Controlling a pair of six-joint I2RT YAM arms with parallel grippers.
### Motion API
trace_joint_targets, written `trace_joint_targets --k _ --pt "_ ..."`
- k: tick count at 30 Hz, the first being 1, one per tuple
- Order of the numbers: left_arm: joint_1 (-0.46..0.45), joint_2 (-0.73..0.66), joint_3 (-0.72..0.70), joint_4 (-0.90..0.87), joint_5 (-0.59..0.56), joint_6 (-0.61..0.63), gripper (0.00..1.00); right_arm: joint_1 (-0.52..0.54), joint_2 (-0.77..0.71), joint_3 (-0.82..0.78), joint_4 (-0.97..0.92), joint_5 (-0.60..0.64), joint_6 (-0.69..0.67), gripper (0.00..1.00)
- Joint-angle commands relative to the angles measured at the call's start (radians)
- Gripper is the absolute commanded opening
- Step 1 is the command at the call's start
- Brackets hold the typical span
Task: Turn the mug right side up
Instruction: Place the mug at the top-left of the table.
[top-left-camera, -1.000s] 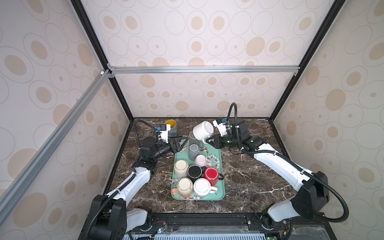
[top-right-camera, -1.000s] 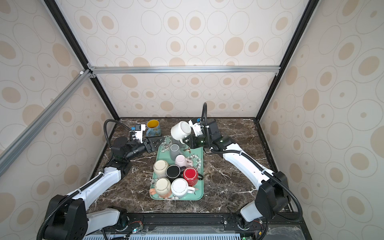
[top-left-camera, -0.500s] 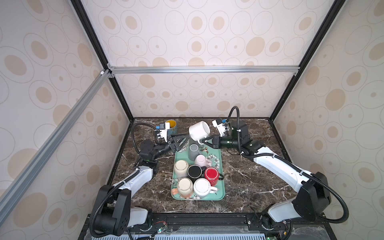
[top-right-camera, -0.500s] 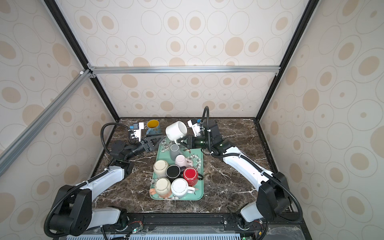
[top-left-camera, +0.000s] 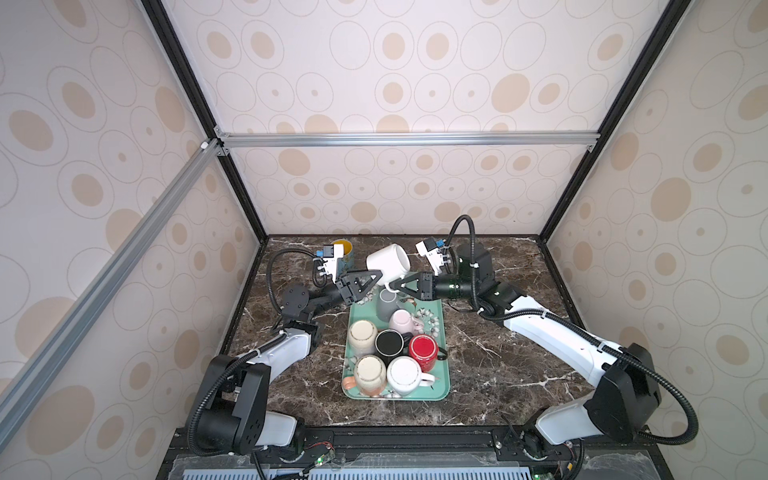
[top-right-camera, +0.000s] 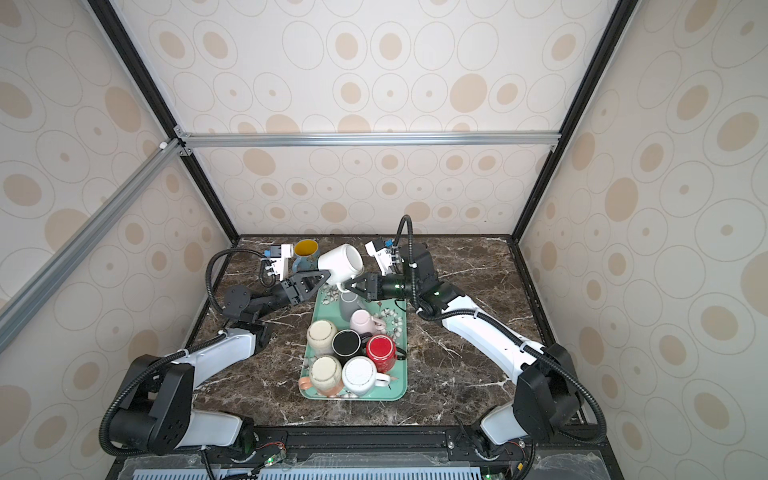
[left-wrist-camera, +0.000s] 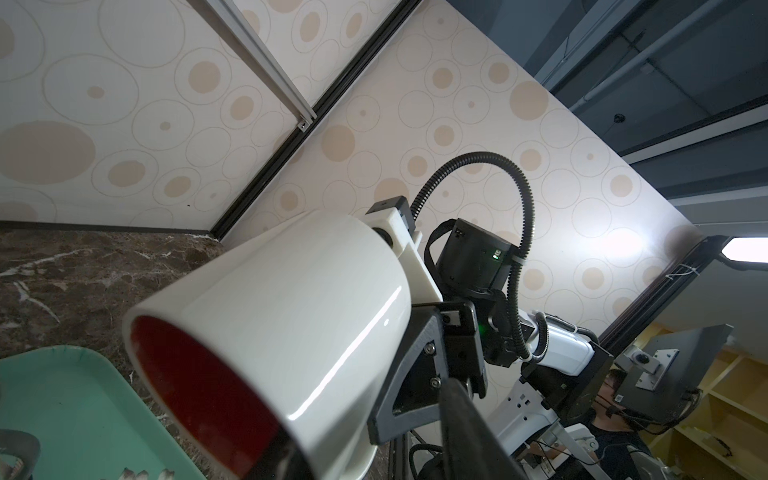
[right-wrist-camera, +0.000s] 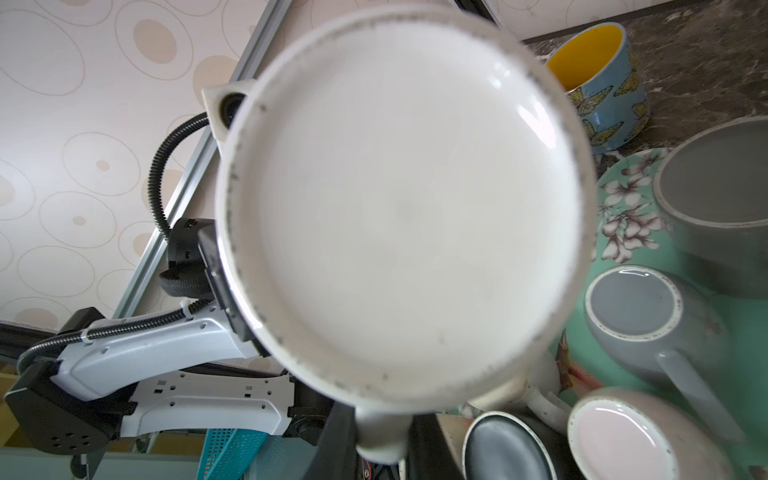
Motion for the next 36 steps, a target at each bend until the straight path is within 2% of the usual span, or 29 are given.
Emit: trace_joint_targets --k 1,3,7,10,13,17,20,23,25,26,28,30,31,36 --pt "-0.006 0.004 0.049 0.129 0.059 -0.079 0.25 0.009 0.011 0.019 0.089 -0.011 0.011 0.02" --pt "-0.005 0.011 0.048 0.175 0.061 -0.118 0.16 0.01 0.015 0.019 0.084 -0.01 0.013 0.04" --pt "-0.006 0.023 0.051 0.251 0.062 -0.178 0.09 0.014 0.018 0.02 0.076 -0.009 0.018 0.08" --pt "-0.004 0.024 0.057 0.27 0.072 -0.195 0.0 0.018 0.016 0.021 0.058 0.0 0.009 0.24" --pt "-0.003 0.01 0.067 0.257 0.086 -0.195 0.0 0.02 0.004 0.021 0.021 0.021 -0.011 0.39" --pt "0.01 -0.035 0.089 0.126 0.11 -0.122 0.0 0.019 -0.028 0.02 -0.054 0.083 -0.053 0.46" --pt "0.027 -0.097 0.125 -0.129 0.119 0.039 0.0 0.019 -0.061 0.02 -0.131 0.138 -0.094 0.47" --pt "0.041 -0.171 0.202 -0.559 0.087 0.321 0.0 0.019 -0.094 0.019 -0.2 0.187 -0.13 0.48" --pt "0.047 -0.213 0.284 -0.901 0.014 0.564 0.0 0.019 -0.124 0.014 -0.248 0.225 -0.151 0.48" --pt "0.048 -0.227 0.326 -1.03 -0.026 0.639 0.0 0.019 -0.135 0.013 -0.27 0.243 -0.159 0.48" --pt "0.051 -0.24 0.411 -1.288 -0.125 0.807 0.0 0.018 -0.167 0.007 -0.313 0.276 -0.177 0.49" --pt "0.053 -0.244 0.49 -1.472 -0.224 0.931 0.0 0.018 -0.195 0.0 -0.355 0.306 -0.191 0.49" --pt "0.052 -0.244 0.531 -1.562 -0.308 0.988 0.0 0.019 -0.212 -0.002 -0.381 0.322 -0.197 0.49" --pt "0.052 -0.23 0.686 -1.877 -0.679 1.184 0.0 0.022 -0.288 -0.016 -0.523 0.416 -0.203 0.49"
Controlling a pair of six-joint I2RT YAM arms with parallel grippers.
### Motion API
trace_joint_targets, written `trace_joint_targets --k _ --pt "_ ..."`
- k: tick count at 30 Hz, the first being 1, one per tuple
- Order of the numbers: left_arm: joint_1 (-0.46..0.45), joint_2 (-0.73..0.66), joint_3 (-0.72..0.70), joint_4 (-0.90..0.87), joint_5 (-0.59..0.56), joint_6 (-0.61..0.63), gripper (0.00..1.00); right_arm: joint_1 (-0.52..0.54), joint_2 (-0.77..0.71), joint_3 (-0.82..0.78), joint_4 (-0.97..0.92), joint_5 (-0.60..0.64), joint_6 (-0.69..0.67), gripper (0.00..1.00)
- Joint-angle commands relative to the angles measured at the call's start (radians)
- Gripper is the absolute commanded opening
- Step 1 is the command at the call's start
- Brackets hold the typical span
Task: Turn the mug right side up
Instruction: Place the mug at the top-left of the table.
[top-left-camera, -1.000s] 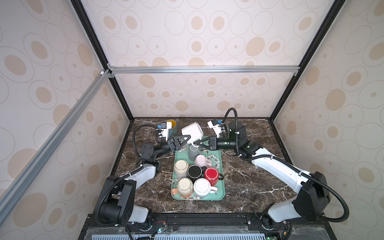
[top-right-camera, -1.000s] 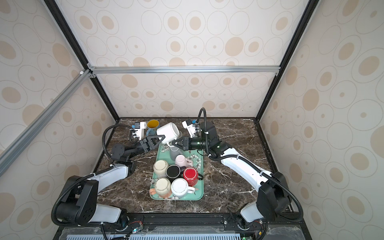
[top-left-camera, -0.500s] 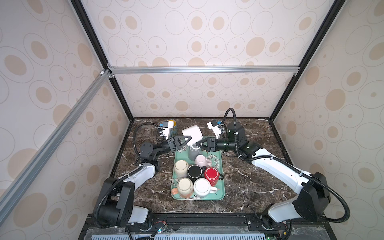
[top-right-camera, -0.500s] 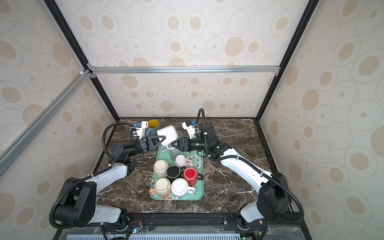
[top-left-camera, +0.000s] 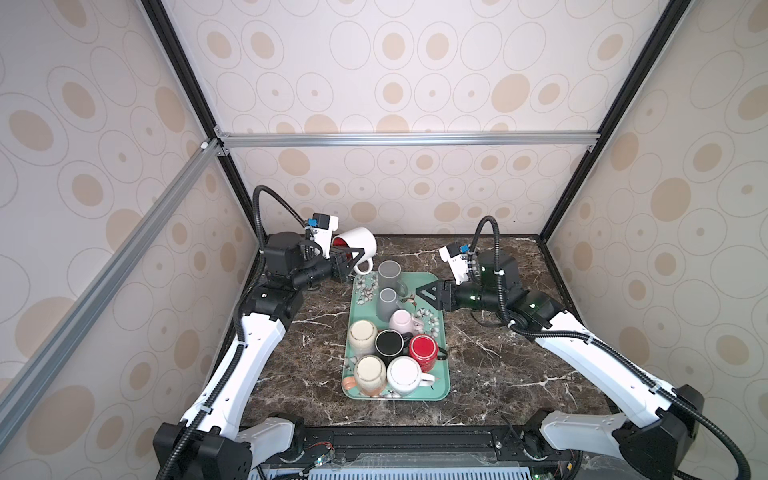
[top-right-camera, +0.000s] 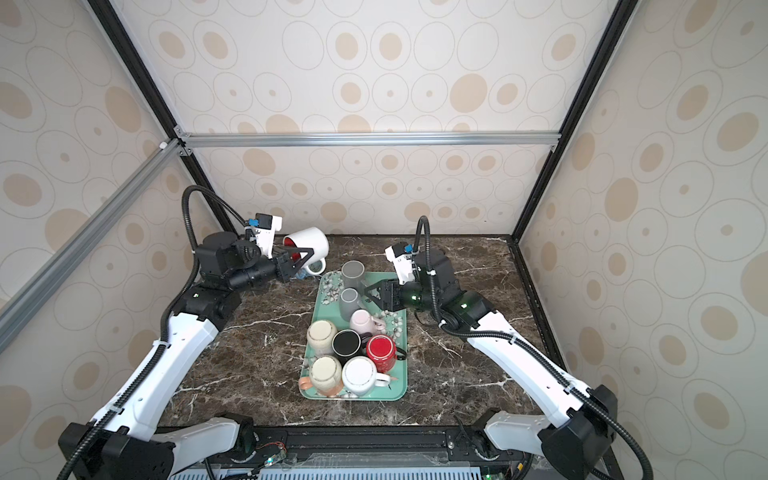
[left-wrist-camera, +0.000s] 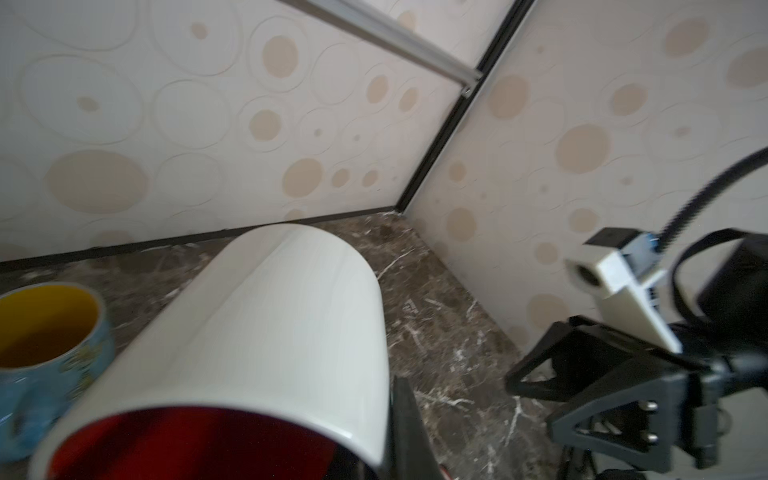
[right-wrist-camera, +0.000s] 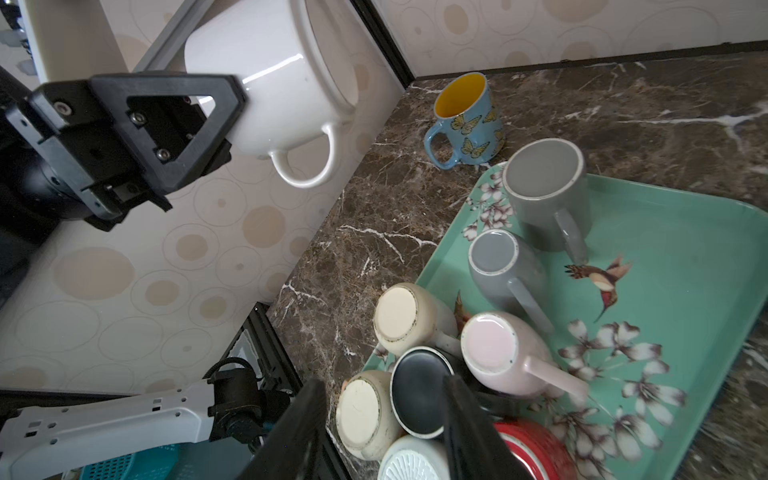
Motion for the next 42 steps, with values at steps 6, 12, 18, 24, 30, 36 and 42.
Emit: trace_joint_targets --k 6,12,18,24,30,36,42 --pt "0.007 0.011 0.201 -0.494 -0.591 0.332 0.0 0.013 -0.11 0.0 -0.358 0.219 -0.035 0.49" --pt "0.008 0.023 0.199 -0.576 -0.686 0.346 0.0 0.014 -0.122 0.049 -0.519 0.317 -0.1 0.49" --pt "0.027 0.077 0.117 -0.58 -0.637 0.341 0.0 0.014 -0.061 0.082 -0.561 0.327 -0.166 0.49" --pt "0.075 0.189 0.084 -0.512 -0.599 0.36 0.0 0.014 -0.021 0.037 -0.537 0.339 -0.207 0.49" --pt "0.122 0.345 0.149 -0.463 -0.548 0.383 0.0 0.014 0.025 0.007 -0.464 0.355 -0.191 0.5" --pt "0.185 0.494 0.249 -0.445 -0.478 0.398 0.0 0.015 0.133 0.051 -0.439 0.377 -0.206 0.5" --pt "0.204 0.666 0.397 -0.453 -0.429 0.407 0.0 0.015 0.248 0.113 -0.398 0.373 -0.197 0.5"
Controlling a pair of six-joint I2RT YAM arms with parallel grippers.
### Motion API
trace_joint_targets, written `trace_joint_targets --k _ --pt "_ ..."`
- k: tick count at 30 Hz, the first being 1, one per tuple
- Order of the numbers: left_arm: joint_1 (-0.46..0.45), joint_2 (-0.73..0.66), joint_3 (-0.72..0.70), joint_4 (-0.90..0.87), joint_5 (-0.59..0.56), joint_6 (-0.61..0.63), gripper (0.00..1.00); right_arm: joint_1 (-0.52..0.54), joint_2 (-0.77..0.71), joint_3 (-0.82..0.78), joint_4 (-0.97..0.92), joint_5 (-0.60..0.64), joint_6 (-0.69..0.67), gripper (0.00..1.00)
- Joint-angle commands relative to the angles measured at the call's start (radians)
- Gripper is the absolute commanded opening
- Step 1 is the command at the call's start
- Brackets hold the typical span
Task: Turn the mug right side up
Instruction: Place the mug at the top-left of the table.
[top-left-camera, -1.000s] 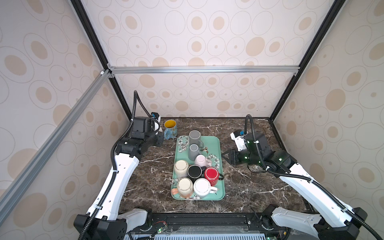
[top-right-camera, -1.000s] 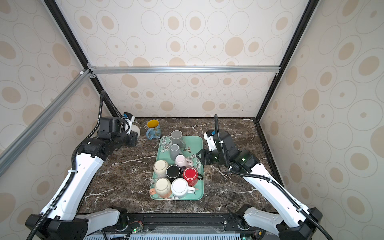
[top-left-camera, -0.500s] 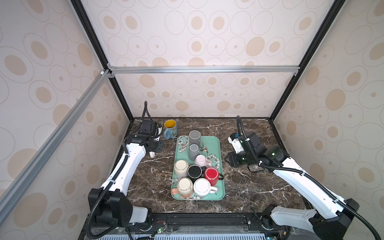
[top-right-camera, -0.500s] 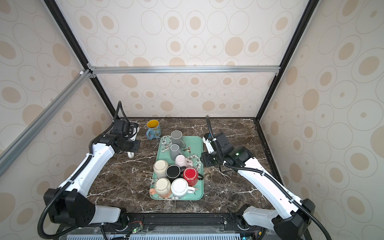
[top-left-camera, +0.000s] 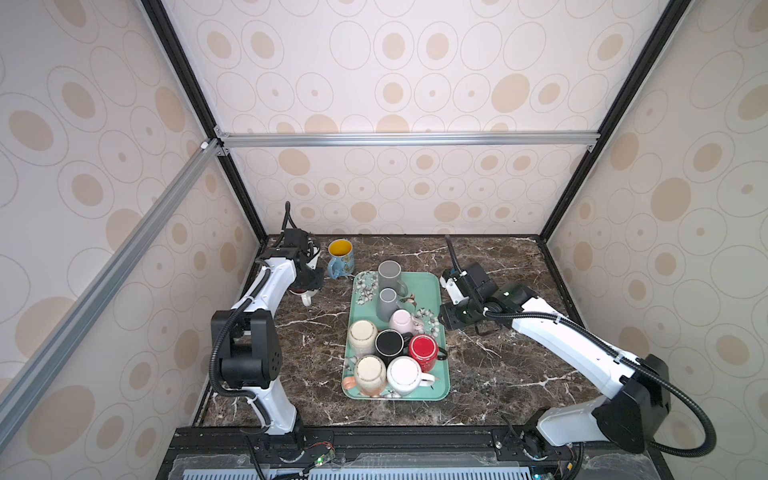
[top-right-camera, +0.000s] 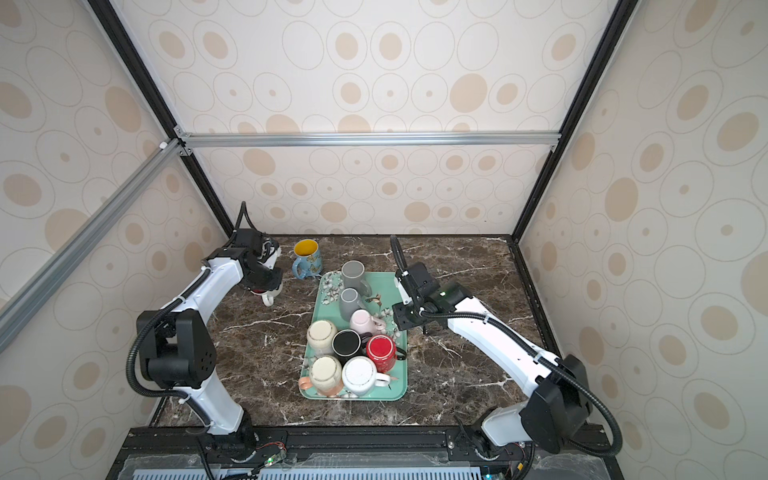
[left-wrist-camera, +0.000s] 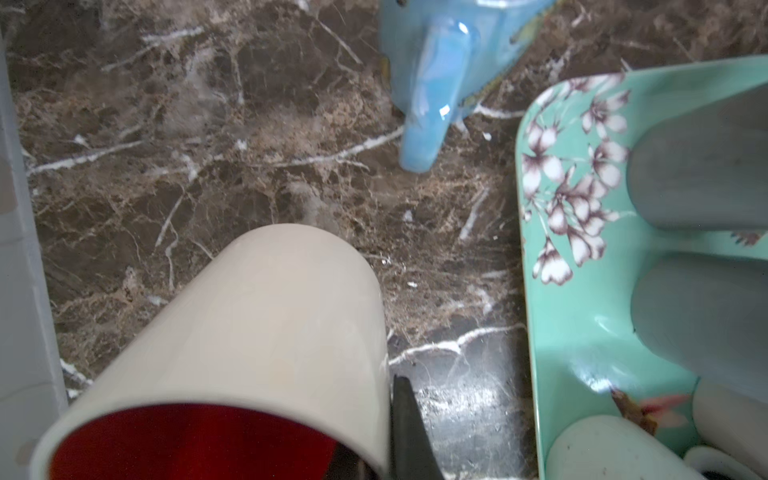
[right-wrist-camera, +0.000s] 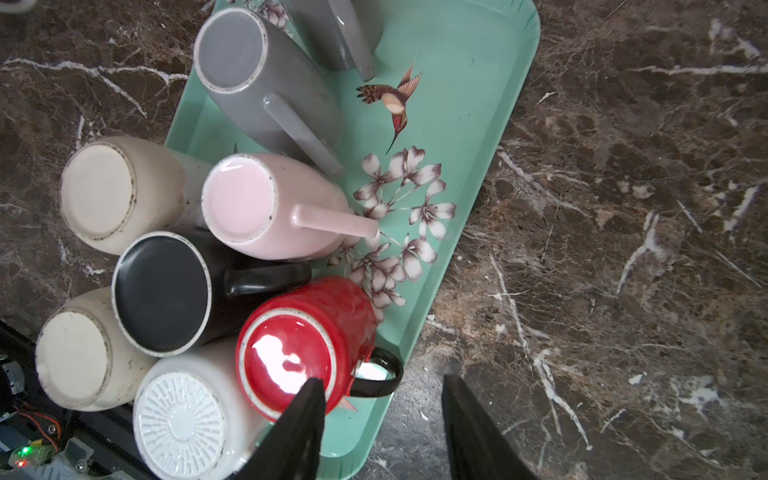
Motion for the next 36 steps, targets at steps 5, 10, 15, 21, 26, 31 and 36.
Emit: trace_joint_targets --k 5,10,15,21,26,31,36 --pt "0.009 0.207 0.253 -0.002 0.078 0.047 0.0 0.008 0.102 0.093 0.045 0.019 -0.004 0.5" --pt "0.009 0.345 0.425 -0.058 0.06 0.056 0.0 0.007 0.166 0.13 0.044 0.022 -0.007 0.5" --pt "0.009 0.448 0.574 -0.12 0.04 0.065 0.0 0.007 0.221 0.168 0.038 0.024 -0.014 0.5" --pt "0.018 0.525 0.686 -0.15 0.039 0.066 0.0 0.008 0.256 0.202 0.031 0.034 -0.027 0.5" --pt "0.03 0.579 0.752 -0.171 0.046 0.068 0.0 0.007 0.271 0.212 0.028 0.046 -0.031 0.5" --pt "0.038 0.628 0.804 -0.19 0.053 0.065 0.0 0.008 0.291 0.221 0.028 0.043 -0.032 0.5" --pt "0.038 0.639 0.806 -0.193 0.057 0.065 0.09 0.007 0.309 0.237 0.026 0.038 -0.032 0.5"
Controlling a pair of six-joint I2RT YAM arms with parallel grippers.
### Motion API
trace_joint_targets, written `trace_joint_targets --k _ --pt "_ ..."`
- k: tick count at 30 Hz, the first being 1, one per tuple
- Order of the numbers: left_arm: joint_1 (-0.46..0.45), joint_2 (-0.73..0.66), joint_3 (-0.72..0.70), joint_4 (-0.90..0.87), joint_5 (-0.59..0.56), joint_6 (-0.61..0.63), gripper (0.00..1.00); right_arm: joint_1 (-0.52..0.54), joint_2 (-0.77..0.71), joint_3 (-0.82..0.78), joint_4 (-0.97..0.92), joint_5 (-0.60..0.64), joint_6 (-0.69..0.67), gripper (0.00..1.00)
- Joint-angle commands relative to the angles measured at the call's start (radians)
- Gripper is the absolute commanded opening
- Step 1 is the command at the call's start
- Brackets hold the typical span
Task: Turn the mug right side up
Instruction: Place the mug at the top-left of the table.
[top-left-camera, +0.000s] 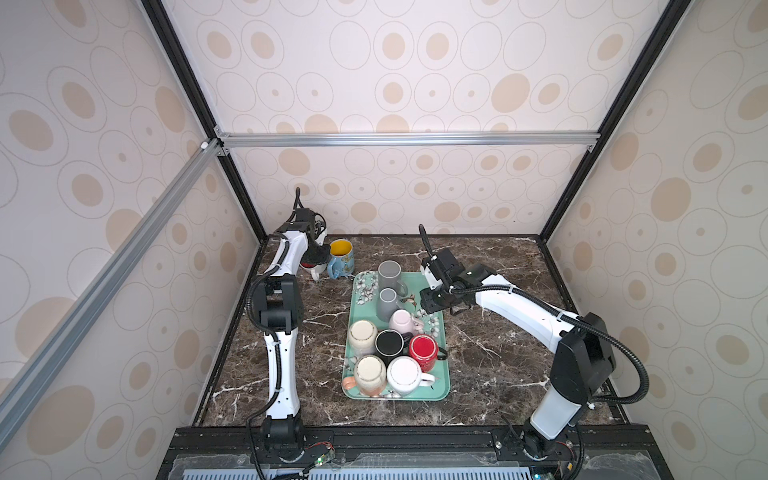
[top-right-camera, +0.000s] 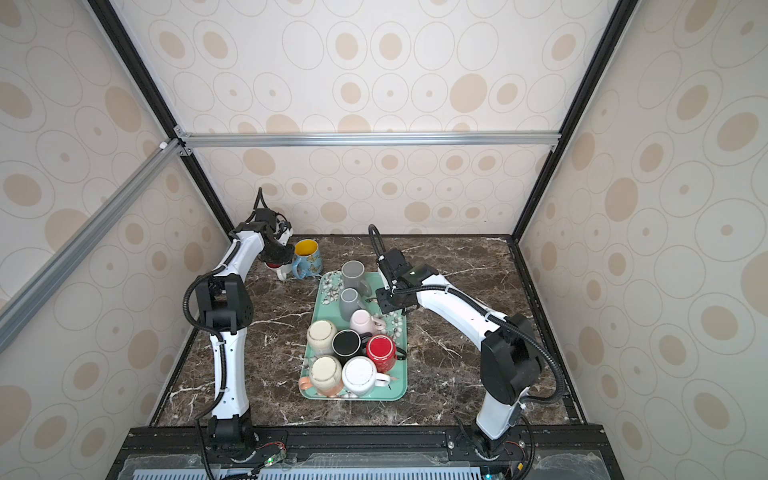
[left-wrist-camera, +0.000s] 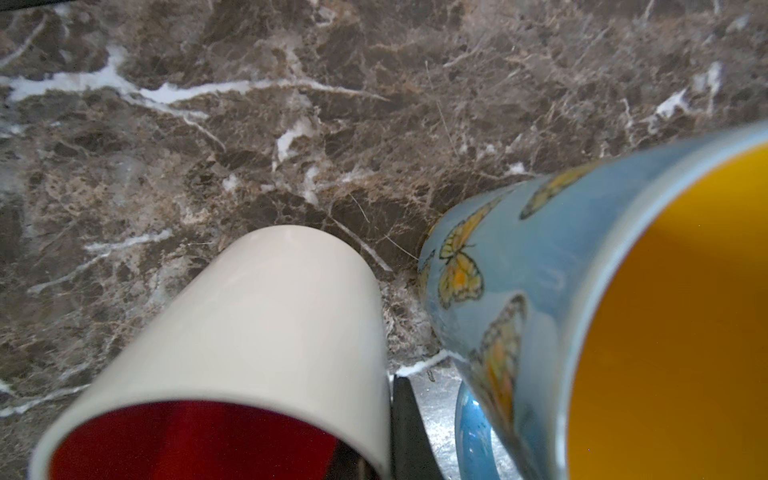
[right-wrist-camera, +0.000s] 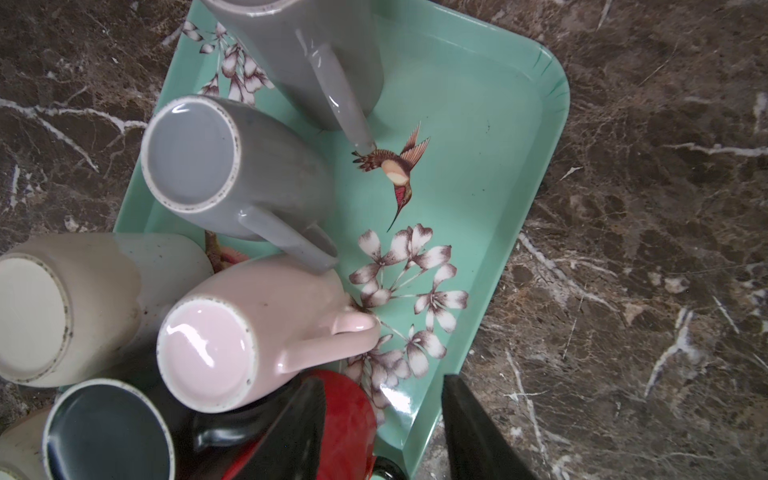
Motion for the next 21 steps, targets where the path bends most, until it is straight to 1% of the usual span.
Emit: trace_joint_targets --k 1,4,6,11,21 --pt "0.01 0.016 0.048 -0.022 0.002 0.033 0.13 0.008 0.014 0.033 -0.022 0.006 -0.01 0.5" --pt "0.01 0.012 0.047 -0.02 0.003 0.032 0.26 0.008 0.017 0.039 -0.021 0.003 -0.009 0.5" --pt "0.009 0.011 0.046 -0.018 0.011 0.032 0.31 0.008 0.017 0.038 -0.021 0.001 -0.009 0.5" --pt "0.01 0.005 0.047 -0.02 0.012 0.029 0.34 0.008 0.009 0.033 -0.024 0.0 -0.005 0.5" --pt "0.009 -0.057 0.046 -0.022 0.012 0.022 0.41 0.008 -0.017 0.007 -0.018 -0.012 0.009 0.5"
